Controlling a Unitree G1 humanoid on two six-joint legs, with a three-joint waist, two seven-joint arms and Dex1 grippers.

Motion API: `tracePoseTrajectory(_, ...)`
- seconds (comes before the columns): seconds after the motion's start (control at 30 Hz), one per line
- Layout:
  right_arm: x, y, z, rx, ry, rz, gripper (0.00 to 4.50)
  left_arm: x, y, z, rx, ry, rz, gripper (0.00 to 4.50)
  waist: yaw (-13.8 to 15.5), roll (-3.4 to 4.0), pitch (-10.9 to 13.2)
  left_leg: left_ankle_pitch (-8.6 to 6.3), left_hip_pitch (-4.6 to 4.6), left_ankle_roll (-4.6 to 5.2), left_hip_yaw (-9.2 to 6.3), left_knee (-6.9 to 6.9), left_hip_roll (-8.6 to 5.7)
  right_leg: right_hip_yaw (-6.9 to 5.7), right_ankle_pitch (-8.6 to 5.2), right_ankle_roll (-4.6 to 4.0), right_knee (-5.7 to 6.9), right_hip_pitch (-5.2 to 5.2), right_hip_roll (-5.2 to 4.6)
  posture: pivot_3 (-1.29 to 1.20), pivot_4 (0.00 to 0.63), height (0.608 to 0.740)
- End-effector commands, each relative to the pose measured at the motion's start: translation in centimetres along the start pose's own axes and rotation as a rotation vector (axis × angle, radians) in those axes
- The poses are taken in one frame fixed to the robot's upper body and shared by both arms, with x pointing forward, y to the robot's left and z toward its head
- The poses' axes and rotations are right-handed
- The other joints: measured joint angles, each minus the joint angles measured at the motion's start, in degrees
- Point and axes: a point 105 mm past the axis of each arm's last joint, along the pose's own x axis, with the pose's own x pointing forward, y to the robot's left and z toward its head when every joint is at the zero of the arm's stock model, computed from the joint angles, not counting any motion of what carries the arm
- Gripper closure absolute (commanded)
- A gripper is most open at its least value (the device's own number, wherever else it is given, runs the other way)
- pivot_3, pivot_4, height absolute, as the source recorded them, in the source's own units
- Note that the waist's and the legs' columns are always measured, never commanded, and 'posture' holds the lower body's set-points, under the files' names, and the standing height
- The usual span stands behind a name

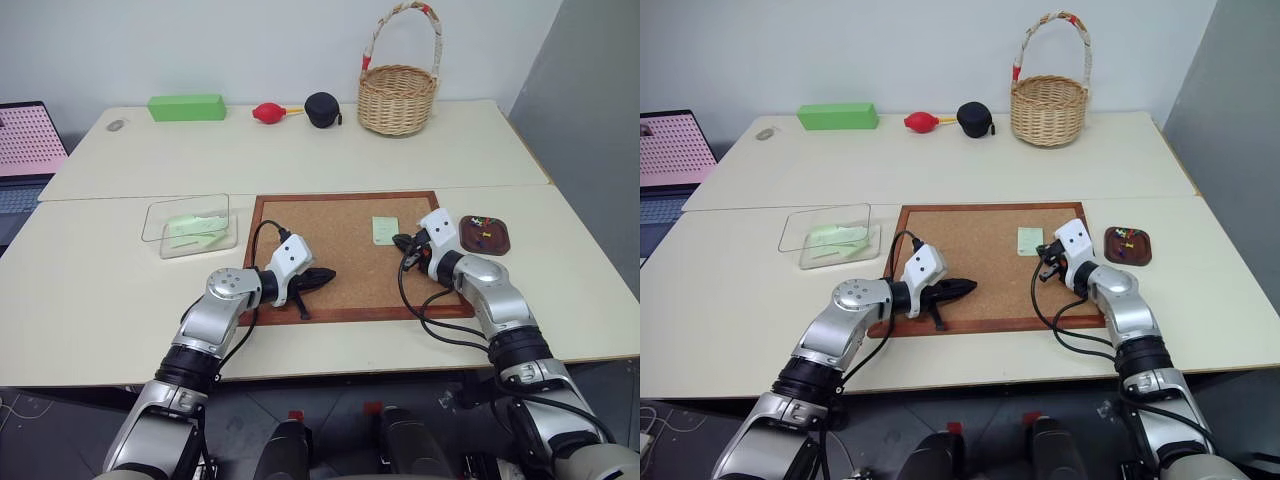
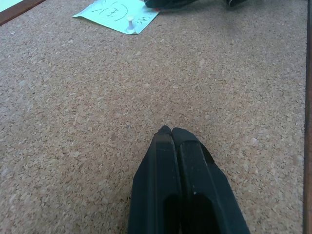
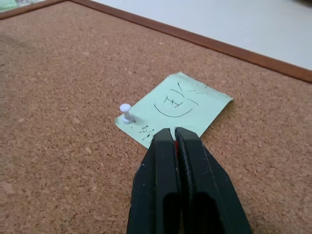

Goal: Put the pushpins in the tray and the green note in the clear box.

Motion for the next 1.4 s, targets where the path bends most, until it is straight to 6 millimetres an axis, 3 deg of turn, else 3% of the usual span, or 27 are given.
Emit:
tracePoseTrajectory(0.03, -0.4, 0.0, 2.7, -0.013, -0.107, 0.004, 4.47, -0.4, -0.6, -3.4, -0.069, 0.123, -0.009, 4.50, 0.0, 0.00, 0.0, 0.00, 0.00, 0.00, 0.00, 0.00, 0.00, 0.00, 0.00, 0.00, 0.00, 0.00, 0.00, 0.00, 0.150, 0.740)
tracePoseTrajectory(0.3, -0.6, 0.0, 3.8, -0.006, -0.144, -0.004, 4.47, -0.3, -0.8, -3.7, -0.058, 0.139, -0.017, 4.50, 0.0, 0.00, 0.0, 0.00, 0.00, 0.00, 0.01, 0.00, 0.00, 0.00, 0.00, 0.00, 0.00, 0.00, 0.00, 0.00, 0.150, 0.740)
tracePoseTrajectory(0.47, -1.3, -1.1, 4.6, -0.029, -0.154, -0.044, 4.47, -0.3, -0.8, -3.7, -0.055, 0.140, -0.020, 4.50, 0.0, 0.00, 0.0, 0.00, 0.00, 0.00, 0.01, 0.00, 0.00, 0.00, 0.00, 0.00, -0.01, 0.00, 0.00, 0.00, 0.150, 0.740)
tracePoseTrajectory(0.63, -3.6, -4.8, 4.5, -0.087, -0.117, -0.174, 4.47, -0.3, -0.8, -3.7, -0.052, 0.140, -0.018, 4.50, 0.1, 0.00, 0.0, 0.00, -0.02, 0.00, 0.01, 0.00, -0.01, 0.00, -0.01, 0.00, -0.04, 0.00, -0.01, 0.00, 0.150, 0.740)
tracePoseTrajectory(0.83, -7.6, -10.5, 2.2, -0.188, 0.044, -0.392, 4.47, -0.3, -0.9, -3.9, -0.031, 0.151, -0.026, 4.50, 0.0, -0.01, 0.0, -0.01, -0.02, 0.01, 0.02, -0.01, -0.01, 0.00, -0.02, -0.03, -0.06, 0.00, -0.01, 0.00, 0.150, 0.740)
tracePoseTrajectory(0.97, -8.8, -11.9, 0.9, -0.218, 0.125, -0.457, 4.47, -0.1, -0.9, -3.8, -0.023, 0.151, -0.033, 4.50, 0.0, 0.00, 0.0, -0.01, -0.02, 0.01, 0.04, -0.02, 0.00, 0.01, -0.04, -0.05, -0.07, 0.00, -0.01, 0.00, 0.150, 0.740)
tracePoseTrajectory(1.17, -9.0, -12.5, -0.3, -0.217, 0.176, -0.494, 4.47, 0.1, -1.0, -3.6, -0.011, 0.147, -0.039, 4.50, 0.0, 0.00, 0.0, -0.01, -0.02, 0.02, 0.08, 0.00, -0.02, 0.05, -0.04, -0.05, -0.07, 0.00, -0.01, 0.00, 0.150, 0.740)
tracePoseTrajectory(1.2, -8.9, -12.5, -0.4, -0.214, 0.179, -0.496, 4.14, 0.2, -0.9, -3.6, -0.010, 0.147, -0.038, 4.50, 0.0, 0.00, 0.0, -0.01, -0.03, 0.02, 0.08, 0.00, -0.02, 0.05, -0.04, -0.04, -0.08, 0.00, -0.01, 0.00, 0.150, 0.740)
tracePoseTrajectory(1.4, -8.7, -12.6, -0.5, -0.193, 0.179, -0.496, 3.15, 0.0, -0.7, -3.8, -0.010, 0.151, -0.032, 4.50, 0.0, 0.00, 0.0, -0.01, -0.03, 0.02, 0.07, 0.00, -0.02, 0.04, -0.04, -0.04, -0.08, 0.00, -0.01, 0.00, 0.150, 0.740)
